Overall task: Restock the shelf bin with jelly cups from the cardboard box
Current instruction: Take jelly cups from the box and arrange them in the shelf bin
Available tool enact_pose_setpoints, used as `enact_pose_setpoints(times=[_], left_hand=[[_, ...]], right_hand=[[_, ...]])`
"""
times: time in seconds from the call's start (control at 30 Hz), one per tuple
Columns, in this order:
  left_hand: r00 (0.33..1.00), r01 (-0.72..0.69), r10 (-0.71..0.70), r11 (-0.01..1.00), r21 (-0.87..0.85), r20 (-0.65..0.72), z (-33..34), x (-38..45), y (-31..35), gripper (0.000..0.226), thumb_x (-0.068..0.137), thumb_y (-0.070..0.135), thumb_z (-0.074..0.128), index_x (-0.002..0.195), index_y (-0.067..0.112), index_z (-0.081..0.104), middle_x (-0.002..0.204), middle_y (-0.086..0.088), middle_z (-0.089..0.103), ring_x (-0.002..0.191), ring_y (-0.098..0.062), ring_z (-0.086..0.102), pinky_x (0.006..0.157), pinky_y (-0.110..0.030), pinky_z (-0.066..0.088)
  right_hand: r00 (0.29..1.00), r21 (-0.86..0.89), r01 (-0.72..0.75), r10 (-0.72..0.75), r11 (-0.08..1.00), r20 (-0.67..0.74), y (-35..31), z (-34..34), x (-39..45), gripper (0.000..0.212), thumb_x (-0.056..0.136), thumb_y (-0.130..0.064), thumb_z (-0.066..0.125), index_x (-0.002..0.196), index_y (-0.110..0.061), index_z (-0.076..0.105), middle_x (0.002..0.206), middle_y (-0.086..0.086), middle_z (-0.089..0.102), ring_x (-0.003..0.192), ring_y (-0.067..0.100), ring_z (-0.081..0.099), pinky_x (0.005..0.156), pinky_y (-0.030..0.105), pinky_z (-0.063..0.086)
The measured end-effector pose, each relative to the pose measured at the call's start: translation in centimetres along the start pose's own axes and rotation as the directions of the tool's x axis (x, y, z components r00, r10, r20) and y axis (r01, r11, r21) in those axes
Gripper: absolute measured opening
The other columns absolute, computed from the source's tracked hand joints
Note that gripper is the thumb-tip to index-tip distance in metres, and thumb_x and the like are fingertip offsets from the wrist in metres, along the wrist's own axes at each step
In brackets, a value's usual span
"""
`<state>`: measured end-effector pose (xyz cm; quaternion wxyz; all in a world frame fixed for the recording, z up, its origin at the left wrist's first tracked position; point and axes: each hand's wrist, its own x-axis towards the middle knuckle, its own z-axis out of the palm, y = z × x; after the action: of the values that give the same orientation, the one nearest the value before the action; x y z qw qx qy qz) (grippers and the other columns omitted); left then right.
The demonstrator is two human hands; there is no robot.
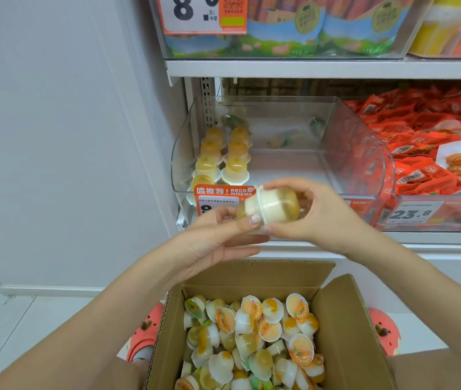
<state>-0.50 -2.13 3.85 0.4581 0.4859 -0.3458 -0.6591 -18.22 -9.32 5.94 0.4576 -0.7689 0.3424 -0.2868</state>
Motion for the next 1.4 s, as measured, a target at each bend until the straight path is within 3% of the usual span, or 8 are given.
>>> enact_pose_setpoints(times=[0.13,0.27,0.4,0.67,0.97,1.13,1.27,1.4], left_hand=[[0.979,0.037,0.075,0.847,0.531,-0.187,-2.5,-0.4,1.0,0.062,0.064,0.058,0.066,0.112,0.022,0.053,0.111,0.007,0.065,0.091,-0.007,0.069,0.083,-0.030,0.057],[0.950,0.020,0.204,0.717,0.697,-0.237,-5.0,0.0,1.1,0.041,0.069,0.051,0.072,0.100,0.026,0.061,0.095,0.008,0.068,0.088,-0.015,0.065,0.075,-0.025,0.054],[0.944,0.005,0.247,0.651,0.759,-0.219,-6.4,0.5,0.7,0.030,0.073,0.044,0.075,0.096,0.030,0.061,0.098,0.011,0.064,0.088,-0.012,0.062,0.064,-0.013,0.049],[0.941,-0.033,0.281,0.630,0.776,-0.188,-7.4,1.4,0.6,0.026,0.072,0.048,0.074,0.091,0.034,0.063,0.099,0.019,0.064,0.086,0.000,0.061,0.073,-0.023,0.053],[0.955,-0.011,0.245,0.591,0.806,-0.167,-8.3,1.2,-0.4,0.039,0.069,0.054,0.073,0.101,0.038,0.058,0.099,0.019,0.062,0.087,0.005,0.058,0.075,-0.022,0.055],[0.961,0.001,0.225,0.573,0.819,-0.159,-8.7,1.2,-0.6,0.037,0.070,0.049,0.076,0.100,0.035,0.059,0.098,0.017,0.063,0.087,-0.001,0.060,0.071,-0.018,0.052],[0.978,0.047,0.145,0.538,0.842,-0.147,-8.8,0.9,-1.4,0.035,0.070,0.049,0.076,0.097,0.032,0.062,0.092,0.014,0.068,0.085,-0.001,0.064,0.073,-0.015,0.052],[0.995,0.072,0.029,0.445,0.893,-0.094,-7.9,0.6,-3.4,0.031,0.074,0.041,0.077,0.096,0.023,0.064,0.087,0.010,0.070,0.080,-0.003,0.065,0.077,-0.022,0.054]], right_hand=[[0.973,-0.332,0.141,-0.193,0.933,-0.129,-1.8,-3.3,5.7,0.056,0.059,-0.028,0.088,0.110,-0.027,0.064,0.110,-0.008,0.066,0.099,0.006,0.060,0.090,0.021,0.046],[0.937,-0.694,0.343,-0.182,0.633,0.296,-1.4,-3.3,12.1,0.066,0.061,-0.028,0.087,0.120,-0.020,0.060,0.121,-0.003,0.061,0.110,0.015,0.055,0.090,0.020,0.038],[0.819,-0.702,0.525,-0.063,0.481,0.570,0.4,-0.9,14.5,0.061,0.067,-0.029,0.080,0.123,-0.019,0.058,0.120,0.000,0.061,0.107,0.020,0.055,0.090,0.030,0.044],[0.753,-0.659,0.620,-0.086,0.426,0.652,3.1,1.1,16.2,0.046,0.079,-0.036,0.070,0.122,-0.022,0.060,0.113,-0.002,0.063,0.108,0.019,0.049,0.090,0.037,0.044],[0.740,-0.689,0.634,-0.016,0.351,0.673,3.3,1.4,16.5,0.047,0.086,-0.042,0.061,0.131,-0.029,0.052,0.120,-0.006,0.061,0.108,0.016,0.041,0.092,0.038,0.042],[0.767,-0.692,0.548,0.047,0.469,0.639,2.1,-0.1,15.7,0.064,0.082,-0.038,0.068,0.140,-0.032,0.041,0.135,-0.008,0.051,0.117,0.012,0.036,0.100,0.028,0.036],[0.860,-0.688,0.490,-0.170,0.535,0.480,0.0,-3.3,12.2,0.056,0.081,-0.016,0.073,0.132,-0.023,0.052,0.130,-0.007,0.056,0.096,-0.007,0.028,0.089,0.000,0.020],[0.879,-0.657,0.434,-0.449,0.616,0.159,0.2,-4.0,4.3,0.028,0.083,-0.004,0.067,0.108,-0.016,0.065,0.097,-0.005,0.060,0.080,0.002,0.035,0.080,0.003,0.031]])
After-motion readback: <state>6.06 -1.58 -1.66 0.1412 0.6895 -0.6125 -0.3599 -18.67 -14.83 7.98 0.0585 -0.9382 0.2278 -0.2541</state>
